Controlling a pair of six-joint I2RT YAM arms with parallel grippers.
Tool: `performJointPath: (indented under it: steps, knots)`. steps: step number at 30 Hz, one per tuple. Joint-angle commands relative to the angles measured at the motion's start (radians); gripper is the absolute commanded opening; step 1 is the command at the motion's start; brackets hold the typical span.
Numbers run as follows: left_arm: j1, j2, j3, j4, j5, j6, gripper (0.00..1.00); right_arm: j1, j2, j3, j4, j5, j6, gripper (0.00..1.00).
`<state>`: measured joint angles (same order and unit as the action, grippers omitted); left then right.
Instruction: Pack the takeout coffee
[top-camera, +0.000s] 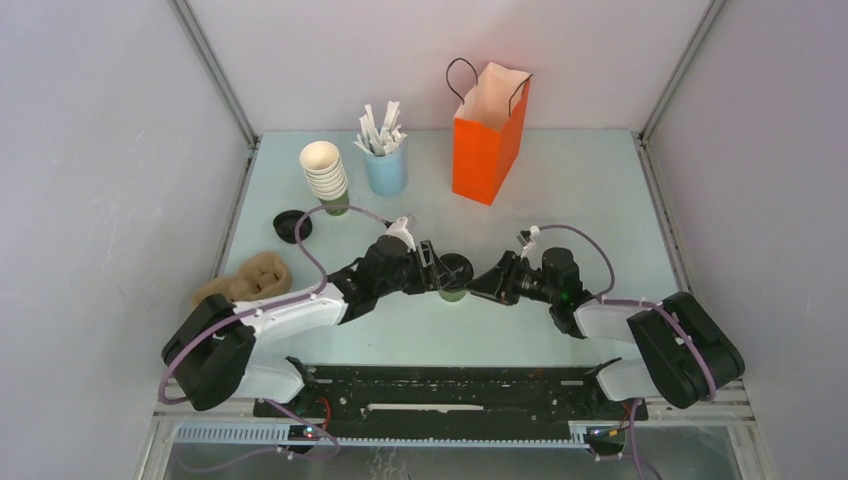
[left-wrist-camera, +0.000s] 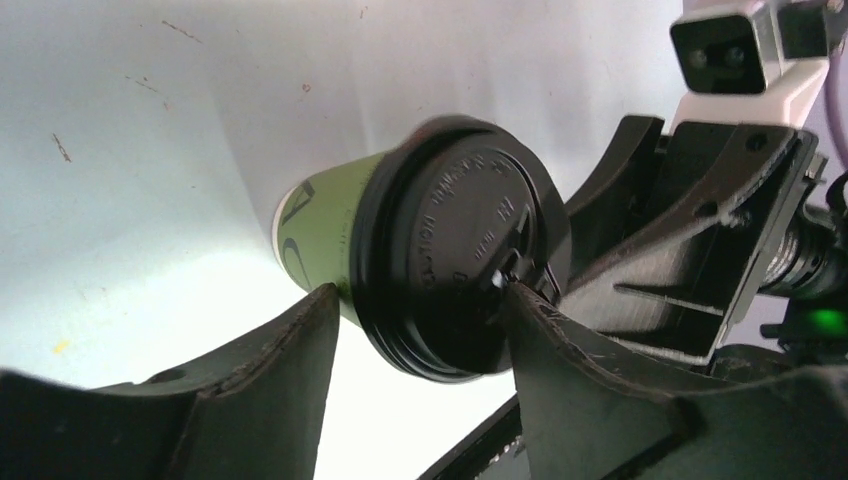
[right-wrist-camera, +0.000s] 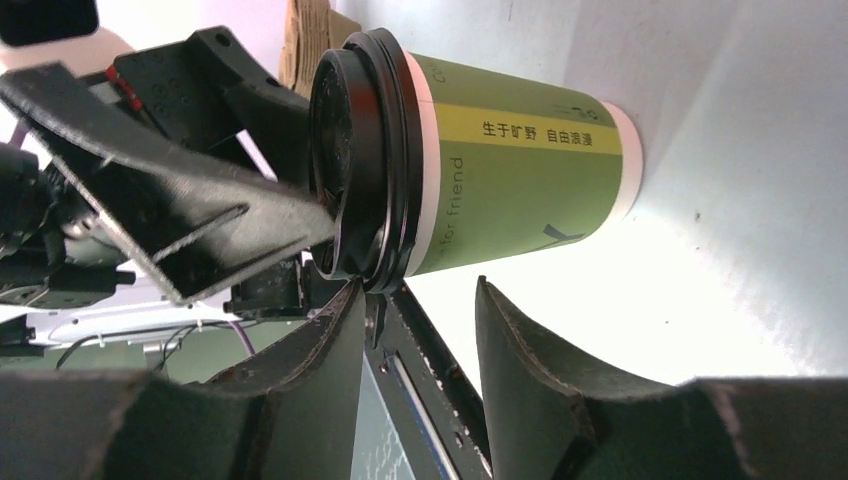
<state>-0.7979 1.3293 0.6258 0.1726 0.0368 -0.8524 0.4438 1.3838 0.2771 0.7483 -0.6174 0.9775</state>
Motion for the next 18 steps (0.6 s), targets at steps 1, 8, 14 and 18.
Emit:
performJointPath:
  steps: [1, 8, 14, 18]
  knots:
    - [0.006, -0.033, 0.073, -0.146, 0.079, 0.078, 0.68, -0.035, 0.009, 0.024, -0.316, 0.068, -0.127, 0.5]
    - [0.08, -0.056, 0.102, -0.131, 0.145, 0.08, 0.81, -0.083, 0.0, 0.096, -0.336, -0.056, -0.158, 0.56]
    - [0.117, -0.066, 0.107, -0.136, 0.158, 0.092, 0.92, -0.118, -0.049, 0.154, -0.362, -0.15, -0.146, 0.69]
    - [0.153, -0.07, 0.099, -0.114, 0.189, 0.09, 0.93, -0.123, -0.093, 0.193, -0.406, -0.188, -0.165, 0.82]
